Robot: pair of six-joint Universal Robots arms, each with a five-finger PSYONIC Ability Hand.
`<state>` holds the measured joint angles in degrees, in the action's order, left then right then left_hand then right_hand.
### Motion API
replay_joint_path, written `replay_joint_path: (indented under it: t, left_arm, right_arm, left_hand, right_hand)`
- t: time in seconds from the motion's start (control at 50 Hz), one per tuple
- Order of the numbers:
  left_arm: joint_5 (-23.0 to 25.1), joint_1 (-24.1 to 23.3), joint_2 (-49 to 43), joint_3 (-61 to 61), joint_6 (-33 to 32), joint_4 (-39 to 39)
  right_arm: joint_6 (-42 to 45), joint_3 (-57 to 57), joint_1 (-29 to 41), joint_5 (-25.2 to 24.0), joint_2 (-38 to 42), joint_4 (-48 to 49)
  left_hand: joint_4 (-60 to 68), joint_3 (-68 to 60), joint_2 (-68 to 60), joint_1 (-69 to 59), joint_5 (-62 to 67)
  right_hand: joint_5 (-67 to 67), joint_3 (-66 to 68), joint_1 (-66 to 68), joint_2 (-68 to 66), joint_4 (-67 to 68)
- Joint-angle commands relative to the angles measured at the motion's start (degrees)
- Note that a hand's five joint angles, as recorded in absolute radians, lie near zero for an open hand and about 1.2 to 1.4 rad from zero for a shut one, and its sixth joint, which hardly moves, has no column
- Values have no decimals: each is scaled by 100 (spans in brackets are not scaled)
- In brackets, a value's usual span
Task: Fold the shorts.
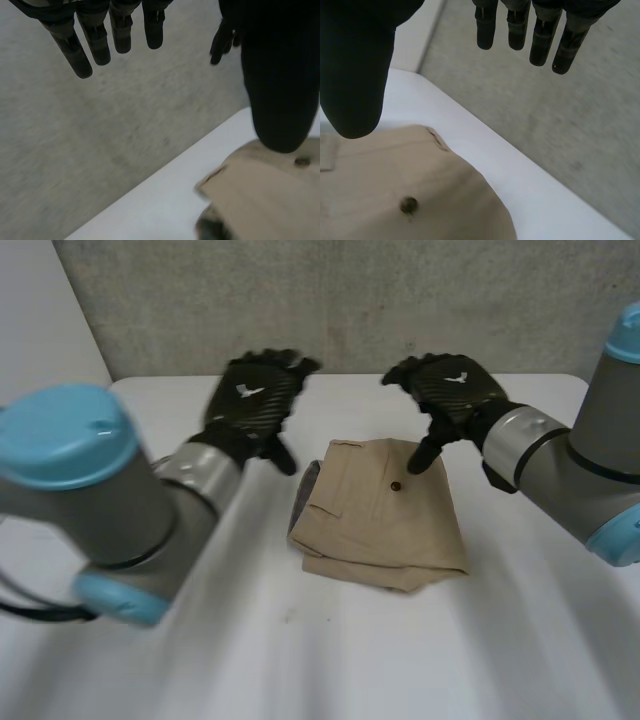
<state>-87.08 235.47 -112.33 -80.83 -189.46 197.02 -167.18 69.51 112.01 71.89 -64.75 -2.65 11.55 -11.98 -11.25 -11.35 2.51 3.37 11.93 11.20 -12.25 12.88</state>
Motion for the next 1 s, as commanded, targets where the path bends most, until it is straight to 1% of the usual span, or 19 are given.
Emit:
replay_joint_path:
  t: [0.02, 0.04, 0.08, 0.12, 0.14, 0.2, 0.28, 0.34, 0.36, 0.44, 0.66, 0.74, 0.8, 0.82, 0.88, 0.9, 0.94, 0.98, 1.0]
  left_arm:
    - [287, -449, -1571, 1806, 313, -155]
    - [349, -449, -1720, 1964, 321, -216]
    - [455, -449, -2142, 2377, 330, -462]
    - [472, -449, -2274, 2501, 330, -541]
    - [472, -432, -2650, 2841, 330, -838]
    - [472, -370, -3065, 3142, 330, -1331]
    - [411, -344, -3329, 3231, 330, -1745]
    - [218, -300, -3400, 3231, 330, -1790]
    - [9, -247, -3427, 3223, 313, -1808]
    - [-309, -133, -3453, 3214, 199, -1913]
    - [-582, -133, -3550, 3144, -566, -2010]
    - [-582, -141, -3471, 3003, -628, -2010]
    - [-556, -238, -3234, 2845, -619, -2001]
    - [-556, -255, -3120, 2792, -610, -1992]
    - [-538, -334, -2576, 2590, -557, -1966]
    - [-538, -361, -2426, 2538, -531, -1957]
    - [-538, -466, -1970, 2406, -409, -1957]
    - [-538, -502, -1644, 2335, -268, -1948]
    - [-538, -493, -1190, 2204, -24, -1887]
  right_arm:
    - [-192, -253, -259, 826, 577, -323]
    - [-157, -323, -259, 809, 743, -472]
    - [-139, -358, -259, 792, 823, -526]
    - [-78, -455, -250, 652, 1156, -675]
    - [-78, -473, -241, 607, 1227, -684]
    - [-8, -526, -206, 458, 1490, -676]
    - [220, -613, -188, 457, 1780, -676]
    - [414, -622, -180, 519, 1860, -676]
    - [528, -614, -180, 528, 1887, -676]
    - [757, -622, -180, 510, 1939, -641]
    - [1161, -658, -188, 510, 2186, -641]
    - [1197, -658, -180, 501, 2142, -649]
    - [1136, -658, -180, 501, 1940, -650]
    - [1092, -640, -180, 493, 1713, -649]
    - [925, -622, -171, 493, 1317, -641]
    - [733, -622, -180, 493, 1063, -623]
    - [521, -631, -180, 484, 825, -606]
    - [416, -640, -188, 475, 702, -588]
    - [241, -640, -206, 475, 465, -562]
  left_hand:
    - [539, -496, -569, -559, 443]
    - [640, -597, -669, -659, 543]
    - [826, -783, -855, -845, 729]
    - [826, -783, -855, -845, 729]
    - [842, -799, -872, -862, 746]
    - [843, -800, -872, -862, 746]
    - [843, -800, -872, -862, 746]
    - [859, -816, -889, -879, 763]
    - [893, -850, -922, -912, 796]
    - [893, -850, -922, -913, 797]
    - [792, -749, -822, -812, 696]
    - [759, -716, -788, -778, 662]
    - [624, -581, -654, -644, 528]
    - [607, -564, -637, -627, 511]
    - [439, -396, -469, -459, 343]
    - [406, -363, -435, -425, 309]
    - [322, -279, -351, -341, 225]
    - [187, -144, -217, -207, 91]
    - [120, -77, -149, -140, 24]
  right_hand:
    - [-337, -193, -120, 225, -288]
    - [-337, -193, -120, 225, -288]
    - [-337, -193, -120, 225, -288]
    - [-337, -193, -120, 225, -288]
    - [-337, -193, -120, 225, -288]
    - [-337, -193, -120, 225, -288]
    - [-337, -193, -120, 225, -288]
    - [-337, -193, -120, 225, -288]
    - [-337, -193, -120, 225, -288]
    - [-337, -193, -120, 225, -288]
    - [-337, -193, -120, 225, -288]
    - [-337, -193, -120, 225, -288]
    - [-337, -193, -120, 225, -288]
    - [-337, -193, -120, 225, -288]
    - [-337, -193, -120, 225, -288]
    - [-337, -193, -120, 225, -288]
    - [-337, -193, -120, 225, -288]
    - [-337, -193, -120, 225, -288]
    - [-337, -193, -120, 225, -288]
